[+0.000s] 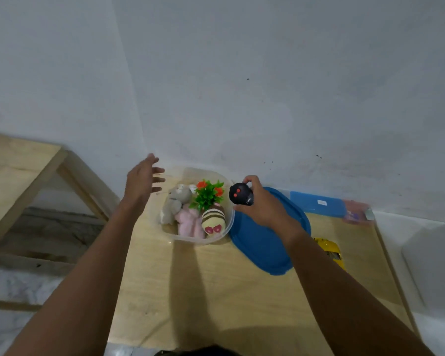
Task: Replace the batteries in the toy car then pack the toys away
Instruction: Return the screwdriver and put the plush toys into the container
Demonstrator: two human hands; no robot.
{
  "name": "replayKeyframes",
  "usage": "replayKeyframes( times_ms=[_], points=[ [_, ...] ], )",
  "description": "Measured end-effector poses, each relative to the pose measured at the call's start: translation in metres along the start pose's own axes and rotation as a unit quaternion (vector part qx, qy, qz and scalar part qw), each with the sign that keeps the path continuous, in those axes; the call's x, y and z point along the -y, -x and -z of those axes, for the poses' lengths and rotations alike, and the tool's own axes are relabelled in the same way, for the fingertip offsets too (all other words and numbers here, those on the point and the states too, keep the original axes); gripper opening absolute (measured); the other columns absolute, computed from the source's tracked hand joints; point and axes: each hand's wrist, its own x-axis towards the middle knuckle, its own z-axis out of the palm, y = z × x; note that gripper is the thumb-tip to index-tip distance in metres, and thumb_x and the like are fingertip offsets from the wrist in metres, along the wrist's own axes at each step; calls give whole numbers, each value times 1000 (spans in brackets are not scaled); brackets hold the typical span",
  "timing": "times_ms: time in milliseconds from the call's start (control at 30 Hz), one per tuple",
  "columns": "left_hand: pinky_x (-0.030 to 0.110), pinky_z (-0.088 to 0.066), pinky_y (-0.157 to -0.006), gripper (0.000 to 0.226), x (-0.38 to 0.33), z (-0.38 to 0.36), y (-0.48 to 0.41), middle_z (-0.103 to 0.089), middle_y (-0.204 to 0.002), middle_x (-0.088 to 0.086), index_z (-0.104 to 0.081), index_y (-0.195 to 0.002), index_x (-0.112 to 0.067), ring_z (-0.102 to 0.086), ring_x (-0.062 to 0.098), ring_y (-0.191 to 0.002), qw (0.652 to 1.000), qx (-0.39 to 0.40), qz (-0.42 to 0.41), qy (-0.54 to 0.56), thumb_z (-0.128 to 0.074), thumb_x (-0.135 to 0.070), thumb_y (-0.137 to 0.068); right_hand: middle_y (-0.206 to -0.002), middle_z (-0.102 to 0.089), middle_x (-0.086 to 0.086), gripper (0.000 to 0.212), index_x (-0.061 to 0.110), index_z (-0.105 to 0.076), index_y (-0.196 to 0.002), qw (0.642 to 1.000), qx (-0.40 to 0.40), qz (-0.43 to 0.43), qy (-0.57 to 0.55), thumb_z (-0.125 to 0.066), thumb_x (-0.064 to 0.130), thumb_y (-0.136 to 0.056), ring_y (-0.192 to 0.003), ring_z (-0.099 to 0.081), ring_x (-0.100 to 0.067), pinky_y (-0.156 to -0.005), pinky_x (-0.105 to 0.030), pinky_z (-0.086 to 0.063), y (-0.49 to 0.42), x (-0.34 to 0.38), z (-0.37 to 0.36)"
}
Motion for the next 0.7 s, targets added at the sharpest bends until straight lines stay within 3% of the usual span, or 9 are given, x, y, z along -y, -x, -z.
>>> replayKeyframes(
  times_ms=[100, 233, 367, 467, 533, 600, 700],
  points=[
    [41, -57, -78, 24, -12, -1, -15, -69, -109, 6, -61, -115, -22, -70, 29, -89, 968, 163, 47, -187, -56, -36, -96, -119, -59, 2, 60, 41, -27, -117, 998, 5, 8, 56, -75, 37, -82, -88, -64, -23, -74, -43, -56, -23, 7, -3],
    [26, -53, -52, 27, 2, -8, -33, -72, -93, 7, -63, -122, -11, -67, 20, -62, 905, 245, 21, -348, -51, -22, -100, -125, -57, -2, 54, 32, -27, -127, 996, 13, 18, 87, -66, 31, -90, -91, -62, -25, -74, -40, -53, -51, 15, -16],
    [21, -50, -50, 28, 27, -12, -46, -72, -85, 8, -66, -121, -8, -65, 20, -56, 891, 204, -36, -404, -50, -9, -98, -130, -49, -11, 48, 24, -30, -132, 998, 6, 13, 57, -55, 10, -93, -102, -54, -27, -83, -45, -51, -75, 27, -38],
    [21, -43, -77, 32, 41, -22, -48, -72, -111, 16, -66, -123, -9, -68, 28, -95, 885, 112, -97, -442, -50, -7, -96, -124, -51, -10, 50, 23, -35, -132, 998, -42, -2, 54, -50, -1, -91, -105, -53, -27, -84, -47, -51, -86, 35, -56],
    [26, -42, -87, 35, 45, -30, -47, -68, -122, 16, -65, -126, -8, -63, 29, -111, 879, 80, -120, -455, -49, -5, -95, -120, -54, -9, 48, 22, -39, -130, 996, -64, -8, 59, -48, -3, -90, -104, -54, -27, -82, -46, -51, -91, 35, -66],
    [30, -43, -93, 40, 49, -36, -50, -66, -126, 13, -64, -128, -10, -60, 27, -116, 856, 73, -133, -494, -49, -2, -93, -118, -57, -10, 43, 21, -42, -127, 996, -65, -15, 66, -46, -2, -91, -102, -56, -27, -81, -45, -51, -95, 31, -72],
    [34, -47, -87, 38, 55, -40, -53, -64, -121, 12, -65, -122, -9, -60, 27, -113, 827, 89, -121, -542, -49, 1, -89, -122, -59, -10, 40, 21, -44, -131, 995, -49, -34, 79, -44, 3, -96, -104, -57, -27, -83, -43, -51, -96, 25, -80]
  ],
)
